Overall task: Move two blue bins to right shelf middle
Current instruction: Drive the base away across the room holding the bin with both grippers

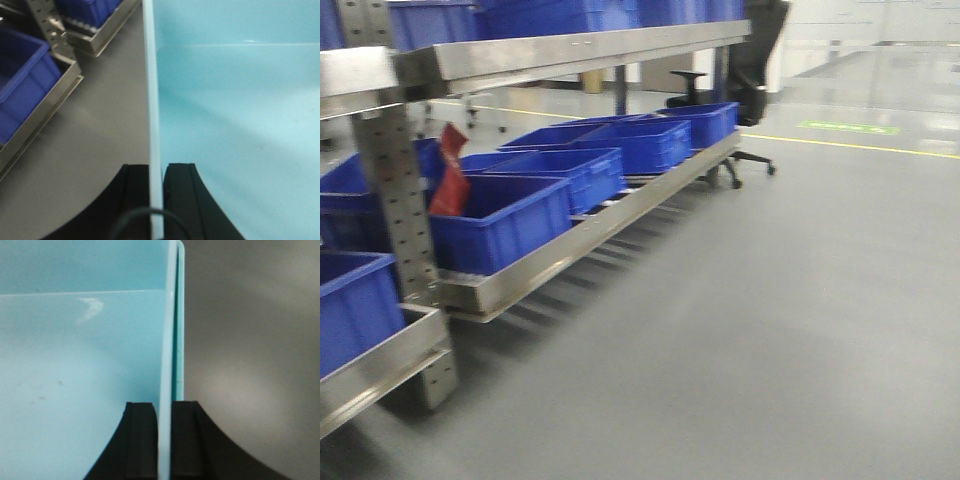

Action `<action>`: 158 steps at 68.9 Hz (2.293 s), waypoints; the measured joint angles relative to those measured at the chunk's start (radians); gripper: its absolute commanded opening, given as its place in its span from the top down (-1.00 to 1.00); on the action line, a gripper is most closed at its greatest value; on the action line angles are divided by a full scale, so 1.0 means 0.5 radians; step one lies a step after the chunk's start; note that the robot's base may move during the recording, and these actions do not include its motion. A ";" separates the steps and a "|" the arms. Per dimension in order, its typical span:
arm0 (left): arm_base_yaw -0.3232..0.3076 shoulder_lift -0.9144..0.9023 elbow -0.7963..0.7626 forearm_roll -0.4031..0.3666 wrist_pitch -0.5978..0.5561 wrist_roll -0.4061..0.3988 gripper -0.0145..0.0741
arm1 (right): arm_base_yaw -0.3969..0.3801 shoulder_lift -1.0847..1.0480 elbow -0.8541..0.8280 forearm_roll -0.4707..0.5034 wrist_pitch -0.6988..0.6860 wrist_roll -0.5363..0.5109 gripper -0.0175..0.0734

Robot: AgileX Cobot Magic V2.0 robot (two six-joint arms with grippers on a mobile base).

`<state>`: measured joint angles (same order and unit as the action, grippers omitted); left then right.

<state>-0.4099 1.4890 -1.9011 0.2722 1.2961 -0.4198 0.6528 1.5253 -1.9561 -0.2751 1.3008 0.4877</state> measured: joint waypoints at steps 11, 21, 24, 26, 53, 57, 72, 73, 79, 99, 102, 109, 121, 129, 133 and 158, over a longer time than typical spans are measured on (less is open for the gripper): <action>0.000 0.000 0.000 0.000 0.000 0.000 0.92 | 0.000 0.000 0.000 0.000 0.000 0.000 0.97; 0.000 0.000 0.000 0.000 0.000 0.000 0.92 | 0.000 0.000 0.000 0.000 0.000 0.000 0.97; 0.000 0.000 0.000 0.000 0.000 0.000 0.92 | 0.000 0.000 0.000 0.004 0.000 0.000 0.97; 0.000 0.000 0.000 0.000 0.000 0.000 0.92 | 0.000 0.000 0.000 0.004 0.000 0.000 0.97; 0.000 0.000 0.000 0.000 0.000 0.000 0.92 | 0.000 0.000 0.000 0.004 0.002 0.000 0.97; 0.000 0.000 0.000 0.000 0.000 0.000 0.92 | 0.000 0.000 0.000 0.004 0.002 0.000 0.97; 0.000 0.000 0.000 0.000 0.000 0.000 0.92 | 0.000 0.000 0.000 0.004 0.002 0.000 0.97; 0.000 0.000 0.000 0.000 0.000 0.000 0.92 | 0.000 0.000 0.000 0.004 0.002 0.000 0.97; 0.000 0.000 0.000 0.000 0.000 0.000 0.92 | 0.000 0.000 0.000 0.004 0.002 0.000 0.97; 0.000 0.000 0.000 0.004 0.000 0.000 0.92 | 0.000 0.000 0.000 0.004 0.002 0.000 0.97; 0.000 0.000 0.000 0.004 0.000 0.000 0.92 | 0.000 0.000 0.000 0.004 0.002 0.000 0.97; 0.000 0.000 0.000 0.004 0.000 0.000 0.92 | 0.000 0.000 0.000 0.004 -0.007 0.000 0.97; 0.000 0.000 0.000 0.011 0.000 0.000 0.92 | 0.000 0.000 0.000 0.004 -0.011 0.000 0.97; 0.000 0.000 0.000 0.019 0.000 0.000 0.92 | 0.000 0.000 0.000 0.004 -0.011 0.000 0.97; 0.000 0.000 0.000 0.019 0.000 0.000 0.92 | 0.000 0.000 0.000 0.004 -0.015 0.000 0.97; 0.000 0.000 0.000 0.050 -0.004 0.000 0.92 | 0.000 0.000 0.000 0.008 -0.028 0.000 0.97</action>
<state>-0.4099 1.4890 -1.9011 0.2973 1.2941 -0.4198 0.6528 1.5253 -1.9561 -0.2711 1.2870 0.4877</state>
